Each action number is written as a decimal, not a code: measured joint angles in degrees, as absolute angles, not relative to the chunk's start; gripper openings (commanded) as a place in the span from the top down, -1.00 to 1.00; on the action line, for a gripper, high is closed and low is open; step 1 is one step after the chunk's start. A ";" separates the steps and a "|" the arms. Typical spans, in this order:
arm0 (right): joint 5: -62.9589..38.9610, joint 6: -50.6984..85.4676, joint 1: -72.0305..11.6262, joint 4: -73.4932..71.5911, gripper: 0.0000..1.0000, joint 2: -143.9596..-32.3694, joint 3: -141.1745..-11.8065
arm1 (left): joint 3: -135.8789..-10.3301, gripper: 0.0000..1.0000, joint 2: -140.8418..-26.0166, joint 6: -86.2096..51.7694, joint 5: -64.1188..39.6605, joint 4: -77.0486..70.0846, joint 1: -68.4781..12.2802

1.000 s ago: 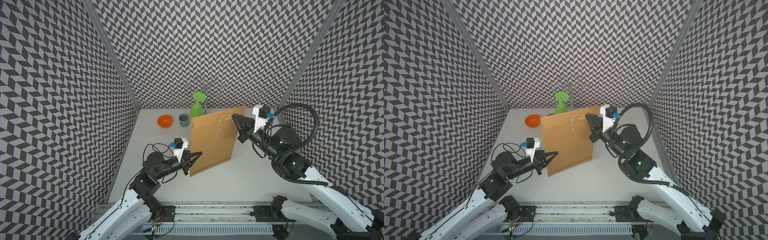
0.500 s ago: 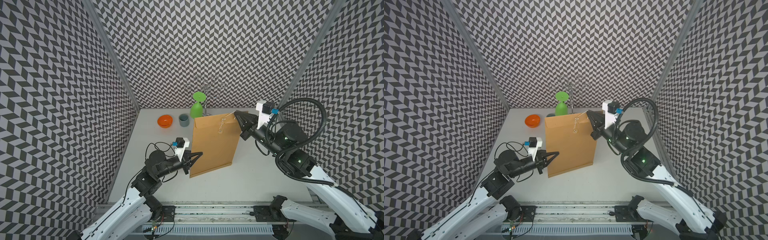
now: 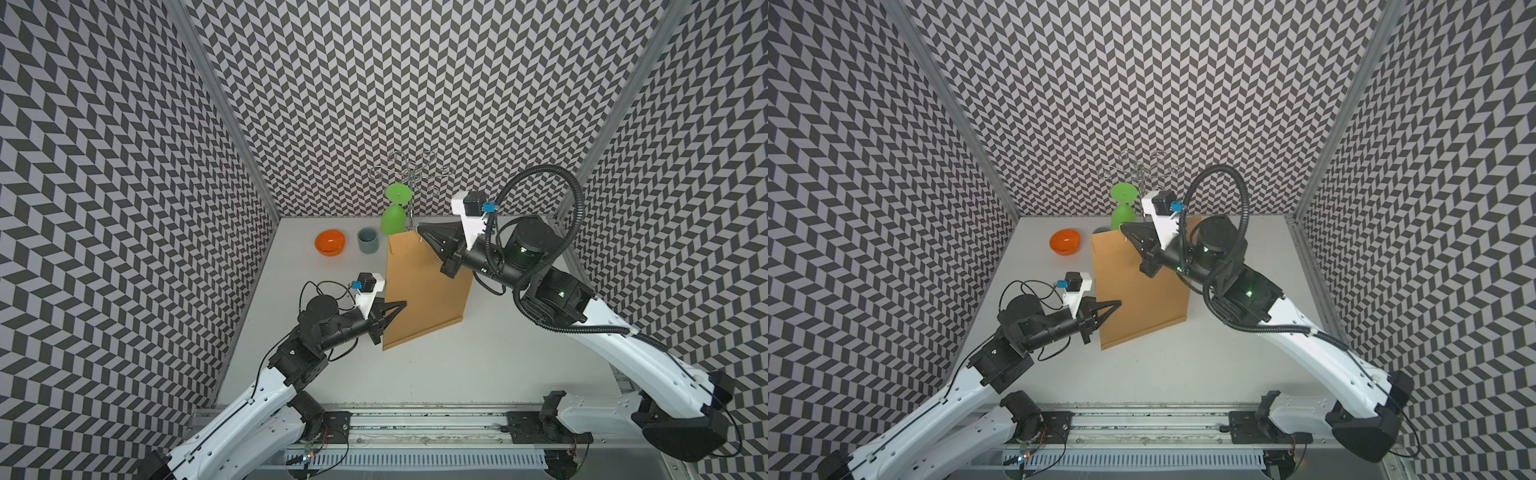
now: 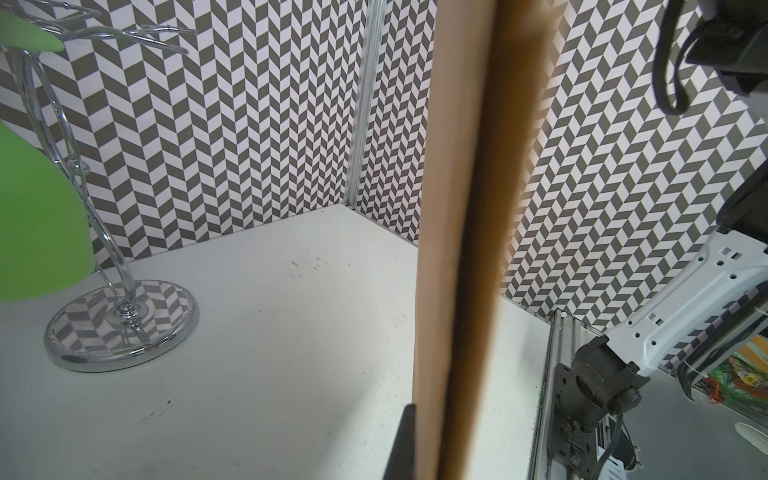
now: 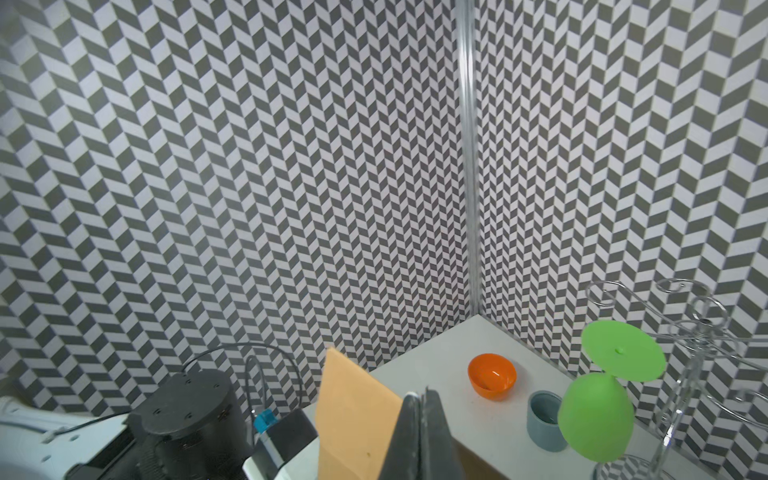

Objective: Open the file bag

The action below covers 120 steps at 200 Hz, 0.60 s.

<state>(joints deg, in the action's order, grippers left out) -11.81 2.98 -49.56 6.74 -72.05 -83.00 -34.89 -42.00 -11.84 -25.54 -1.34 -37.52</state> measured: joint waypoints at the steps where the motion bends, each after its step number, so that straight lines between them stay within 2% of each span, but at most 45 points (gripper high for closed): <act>1: -11.88 2.94 -49.65 6.87 1.00 -72.05 -83.00 | -34.89 1.00 -42.00 -11.84 -25.54 -1.34 -37.52; 32: -10.85 2.39 -50.24 6.37 1.00 -70.78 -81.43 | -34.87 1.00 -41.80 -12.69 -25.93 -1.30 -37.52; 86: 0.56 2.31 -49.08 3.20 1.00 -60.16 -72.27 | -34.15 1.00 -40.16 -15.38 -28.36 -1.19 -37.54; 120: 4.23 2.33 -45.98 2.96 1.00 -54.68 -68.62 | -34.06 1.00 -39.09 -16.49 -30.50 -1.28 -37.54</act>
